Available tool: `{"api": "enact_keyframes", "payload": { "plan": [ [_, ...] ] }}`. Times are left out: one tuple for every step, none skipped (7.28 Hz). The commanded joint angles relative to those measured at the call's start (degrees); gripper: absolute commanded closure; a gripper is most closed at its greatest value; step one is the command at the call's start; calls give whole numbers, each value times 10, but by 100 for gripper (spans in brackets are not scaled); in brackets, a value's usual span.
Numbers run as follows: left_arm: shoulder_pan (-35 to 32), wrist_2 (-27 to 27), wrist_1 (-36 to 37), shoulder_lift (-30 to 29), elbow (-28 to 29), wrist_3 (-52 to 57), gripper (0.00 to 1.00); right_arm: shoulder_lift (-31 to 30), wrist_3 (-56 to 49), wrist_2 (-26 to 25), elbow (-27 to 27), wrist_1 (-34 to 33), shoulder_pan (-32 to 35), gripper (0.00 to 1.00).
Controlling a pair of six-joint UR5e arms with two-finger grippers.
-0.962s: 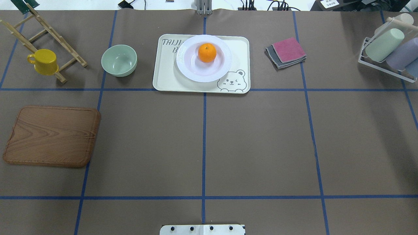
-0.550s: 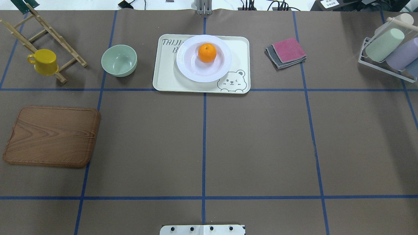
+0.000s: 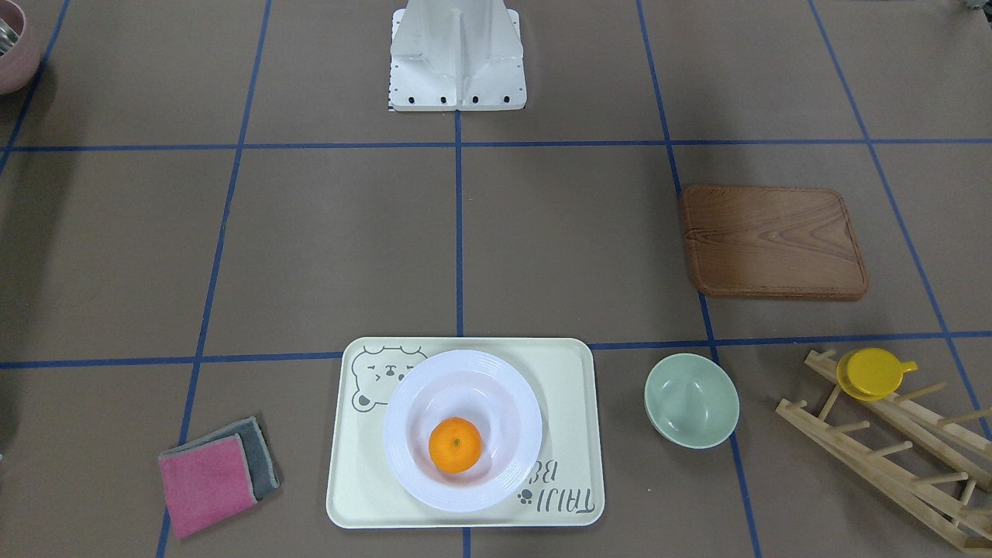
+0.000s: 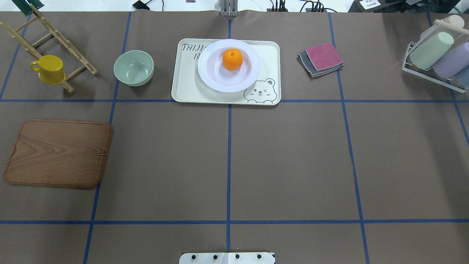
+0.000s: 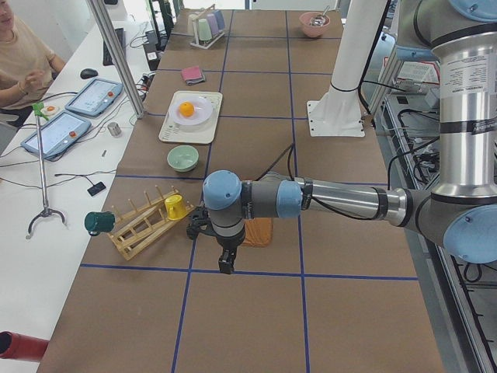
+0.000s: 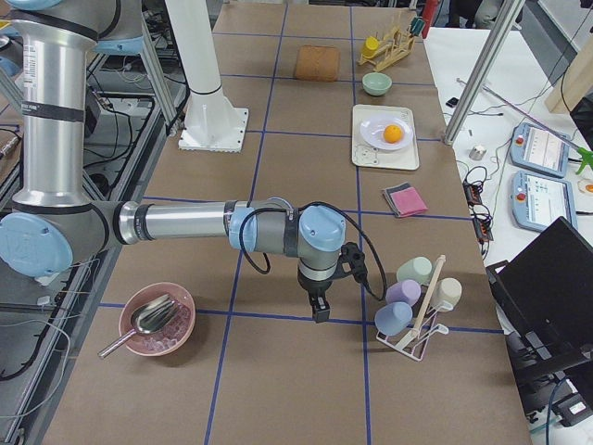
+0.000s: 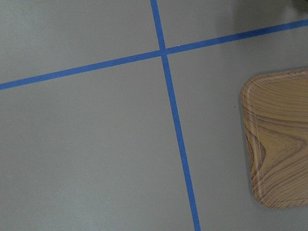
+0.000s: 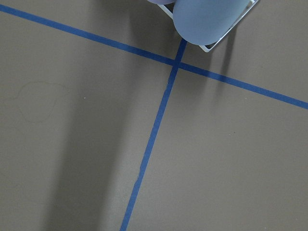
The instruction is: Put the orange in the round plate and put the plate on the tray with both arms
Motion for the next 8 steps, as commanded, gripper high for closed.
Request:
{"api": "enact_keyframes", "payload": {
  "plan": [
    [0,0,1,1,0,-1,0,-2,2,0,0,0,0,0],
    [0,0,0,7,1,0,0,-2,2,1,0,1,0,0],
    [0,0,-1,8,0,0,0,-2,2,1,0,1,0,0],
    [0,0,-1,8,1,-1,0,-1,4,1,-1,1,0,0],
    [0,0,-2,8,2,0,0,-1,5,1,-1,2,0,0],
    [0,0,-2,8,3,-1,0,-1,5,1,-1,3,0,0],
    [0,0,-2,8,3,-1,0,-1,5,1,-2,3,-1,0],
    [0,0,-2,8,2,-1,0,-1,5,1,-4,3,-1,0]
  ]
}}
